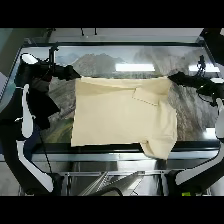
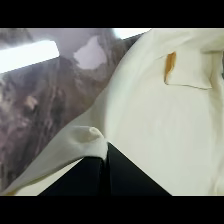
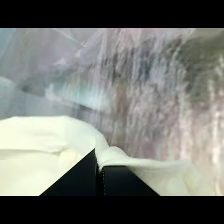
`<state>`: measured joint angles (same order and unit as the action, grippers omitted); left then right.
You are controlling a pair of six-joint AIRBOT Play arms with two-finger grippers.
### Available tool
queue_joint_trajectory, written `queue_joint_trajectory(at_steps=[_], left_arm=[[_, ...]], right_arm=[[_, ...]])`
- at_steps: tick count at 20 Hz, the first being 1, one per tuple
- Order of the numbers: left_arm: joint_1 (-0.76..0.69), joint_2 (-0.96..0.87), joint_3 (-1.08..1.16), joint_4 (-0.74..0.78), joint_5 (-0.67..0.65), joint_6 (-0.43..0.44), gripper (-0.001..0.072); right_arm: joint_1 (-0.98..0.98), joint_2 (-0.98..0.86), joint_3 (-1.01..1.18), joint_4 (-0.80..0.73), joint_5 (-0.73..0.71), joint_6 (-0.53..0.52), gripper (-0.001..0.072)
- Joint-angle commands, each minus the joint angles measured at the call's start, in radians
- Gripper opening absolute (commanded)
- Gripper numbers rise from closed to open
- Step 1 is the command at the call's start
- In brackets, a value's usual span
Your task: Fold the shirts.
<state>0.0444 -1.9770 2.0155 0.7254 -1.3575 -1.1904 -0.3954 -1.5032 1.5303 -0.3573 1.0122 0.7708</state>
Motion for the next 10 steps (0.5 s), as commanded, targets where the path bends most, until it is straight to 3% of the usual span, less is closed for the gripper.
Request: queue_joint_trajectory(at_steps=[1,4,8,10], left_arm=[[0.002,-0.027,0.054,0.121,-0.003,-0.031,0.0016],[0.004,-0.020,0.053,0.225,-0.058,-0.054,0.0015],[0.024,0.002,-0.017,0.233,-0.087,-0.058,0.0016],[0.023,0.004,-0.016,0.234,-0.107,-0.057,0.0016]], right_arm=[[-0.014,-0.040,0.072,0.003,-0.002,0.012,0.0020],[-0.033,-0.032,0.082,-0.019,0.071,0.011,0.0019],[-0.045,-0.029,0.080,-0.200,0.175,0.079,0.0018],[-0.043,-0.029,0.080,-0.208,0.204,0.071,0.0018]])
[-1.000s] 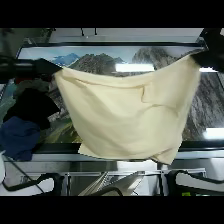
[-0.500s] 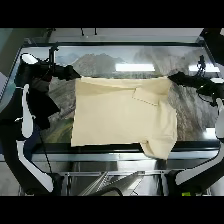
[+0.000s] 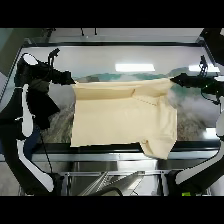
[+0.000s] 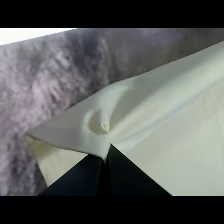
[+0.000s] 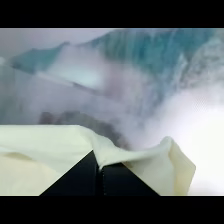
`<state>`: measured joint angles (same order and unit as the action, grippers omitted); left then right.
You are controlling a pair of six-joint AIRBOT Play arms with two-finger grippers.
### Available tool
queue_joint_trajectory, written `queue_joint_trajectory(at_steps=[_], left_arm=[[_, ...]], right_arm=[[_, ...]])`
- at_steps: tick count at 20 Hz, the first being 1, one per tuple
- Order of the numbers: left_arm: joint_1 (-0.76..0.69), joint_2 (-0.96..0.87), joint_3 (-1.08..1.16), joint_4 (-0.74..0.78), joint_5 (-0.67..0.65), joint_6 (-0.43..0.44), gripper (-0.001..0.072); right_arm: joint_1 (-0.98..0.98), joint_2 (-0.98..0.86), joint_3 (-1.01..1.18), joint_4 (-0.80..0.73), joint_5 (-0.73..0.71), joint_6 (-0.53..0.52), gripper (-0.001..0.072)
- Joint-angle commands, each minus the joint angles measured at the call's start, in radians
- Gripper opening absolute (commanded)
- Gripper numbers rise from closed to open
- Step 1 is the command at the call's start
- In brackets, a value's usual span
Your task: Fold the shirts.
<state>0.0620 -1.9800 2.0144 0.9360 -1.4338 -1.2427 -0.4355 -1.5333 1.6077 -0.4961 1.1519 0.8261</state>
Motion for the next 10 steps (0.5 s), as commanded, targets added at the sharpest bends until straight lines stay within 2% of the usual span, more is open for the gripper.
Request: queue_joint_trajectory(at_steps=[1,6,10], left_arm=[[0.005,0.007,-0.013,0.024,-0.040,-0.005,0.0016],[0.003,0.006,-0.017,0.043,-0.082,-0.009,0.0015],[-0.005,0.006,-0.105,0.079,-0.074,-0.017,0.0016]], right_arm=[[0.002,0.001,0.002,-0.070,0.064,0.015,0.0018],[0.002,0.014,-0.073,-0.196,0.079,0.042,0.0018],[0.003,0.021,-0.186,-0.204,0.055,0.024,0.0018]])
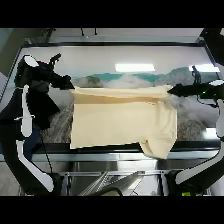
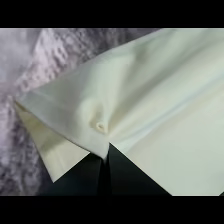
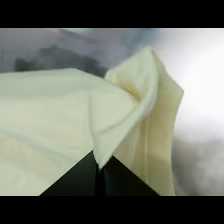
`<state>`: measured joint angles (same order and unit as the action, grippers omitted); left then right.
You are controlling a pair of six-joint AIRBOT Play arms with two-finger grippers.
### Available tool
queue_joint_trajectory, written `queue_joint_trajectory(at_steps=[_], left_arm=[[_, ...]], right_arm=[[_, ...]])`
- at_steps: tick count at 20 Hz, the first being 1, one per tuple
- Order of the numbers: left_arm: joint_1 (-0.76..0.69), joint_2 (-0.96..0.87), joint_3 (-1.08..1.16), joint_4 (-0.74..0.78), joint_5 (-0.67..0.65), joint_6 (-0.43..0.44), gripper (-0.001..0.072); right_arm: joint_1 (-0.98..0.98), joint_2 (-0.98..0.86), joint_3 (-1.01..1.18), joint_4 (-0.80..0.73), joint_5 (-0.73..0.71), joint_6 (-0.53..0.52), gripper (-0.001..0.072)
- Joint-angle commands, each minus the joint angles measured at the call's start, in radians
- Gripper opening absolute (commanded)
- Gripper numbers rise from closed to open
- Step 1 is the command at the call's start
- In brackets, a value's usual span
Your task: Fold the shirts.
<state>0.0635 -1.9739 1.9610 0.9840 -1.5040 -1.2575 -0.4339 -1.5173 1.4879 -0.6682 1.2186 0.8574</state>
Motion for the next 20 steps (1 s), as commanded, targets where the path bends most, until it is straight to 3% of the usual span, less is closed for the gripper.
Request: queue_joint_trajectory(at_steps=[1,8,9,10,11,12,14,15,18,20], left_arm=[[-0.011,0.000,-0.084,0.054,0.004,-0.003,0.0015],[-0.013,0.000,-0.154,0.077,0.030,-0.011,0.0018],[-0.013,0.000,-0.142,0.057,0.021,-0.012,0.0019],[-0.013,0.000,-0.121,0.048,0.007,-0.011,0.0100],[-0.013,0.000,-0.097,0.042,-0.013,-0.017,0.0550],[-0.013,0.000,-0.072,0.044,-0.035,-0.048,0.0695],[-0.006,0.000,-0.022,0.055,-0.121,-0.091,0.0698],[0.000,0.000,0.001,0.085,-0.176,-0.127,0.0697],[0.021,0.040,-0.048,0.159,-0.285,-0.187,0.0697],[0.027,0.138,-0.237,0.204,-0.233,-0.188,0.0697]], right_arm=[[0.001,0.004,-0.087,-0.032,-0.023,-0.011,0.0018],[0.001,0.007,-0.112,-0.020,-0.037,-0.011,0.0037],[0.001,0.011,-0.112,-0.011,-0.037,-0.006,0.0146],[0.001,0.018,-0.112,0.003,-0.037,-0.004,0.0216],[0.001,0.026,-0.112,0.010,-0.037,0.005,0.0240],[0.000,0.034,-0.112,0.009,-0.036,0.027,0.0240],[-0.009,0.057,-0.112,-0.007,-0.033,0.083,0.0372],[-0.020,0.078,-0.112,-0.031,-0.027,0.118,0.0395],[-0.081,0.154,-0.120,-0.144,0.050,0.216,0.0395],[-0.132,0.220,-0.181,-0.193,0.106,0.263,0.0393]])
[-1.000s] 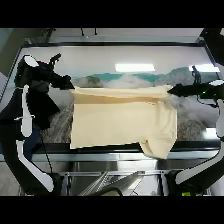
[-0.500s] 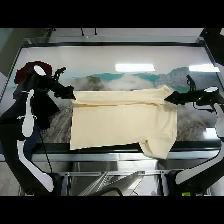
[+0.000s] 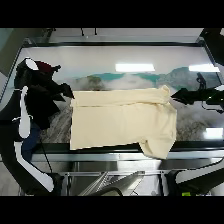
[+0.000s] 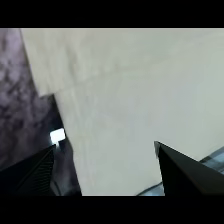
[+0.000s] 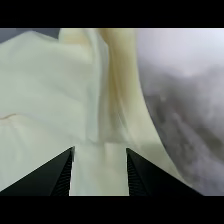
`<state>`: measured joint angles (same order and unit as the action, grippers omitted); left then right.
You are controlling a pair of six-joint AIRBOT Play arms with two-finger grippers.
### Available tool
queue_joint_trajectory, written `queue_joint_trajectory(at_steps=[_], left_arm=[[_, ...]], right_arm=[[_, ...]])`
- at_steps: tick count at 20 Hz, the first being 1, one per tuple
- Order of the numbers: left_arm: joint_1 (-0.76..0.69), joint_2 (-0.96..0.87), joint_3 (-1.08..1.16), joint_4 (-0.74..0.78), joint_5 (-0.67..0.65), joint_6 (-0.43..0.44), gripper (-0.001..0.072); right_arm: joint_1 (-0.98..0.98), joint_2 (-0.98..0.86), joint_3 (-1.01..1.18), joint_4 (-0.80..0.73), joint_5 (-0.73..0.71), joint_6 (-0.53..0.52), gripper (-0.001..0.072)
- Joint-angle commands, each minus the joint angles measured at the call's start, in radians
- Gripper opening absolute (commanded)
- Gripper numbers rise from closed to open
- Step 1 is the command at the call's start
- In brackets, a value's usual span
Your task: Fold the shirts.
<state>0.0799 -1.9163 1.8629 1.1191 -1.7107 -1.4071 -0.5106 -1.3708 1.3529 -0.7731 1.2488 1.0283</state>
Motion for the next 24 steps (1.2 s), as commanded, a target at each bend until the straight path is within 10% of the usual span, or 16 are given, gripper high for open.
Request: queue_joint_trajectory(at_steps=[1,7,14,20,24], left_arm=[[0.010,0.144,-0.267,0.096,0.021,-0.037,0.0697],[0.003,0.434,-0.964,0.090,0.256,0.024,0.0697],[0.004,0.509,-1.197,-0.076,0.429,0.108,0.0696],[0.004,0.507,-1.106,-0.299,0.466,0.259,0.0017],[0.017,0.507,-1.062,-0.299,0.455,0.259,0.0016]], right_arm=[[-0.084,0.111,-0.098,-0.091,0.089,0.106,0.0393],[-0.179,0.396,-0.467,-0.088,0.050,0.177,0.0385],[-0.178,0.586,-0.549,-0.089,0.016,0.234,0.0384],[-0.178,0.595,-0.562,-0.288,0.115,0.408,0.0385],[-0.178,0.632,-0.645,-0.435,0.190,0.510,0.0385]])
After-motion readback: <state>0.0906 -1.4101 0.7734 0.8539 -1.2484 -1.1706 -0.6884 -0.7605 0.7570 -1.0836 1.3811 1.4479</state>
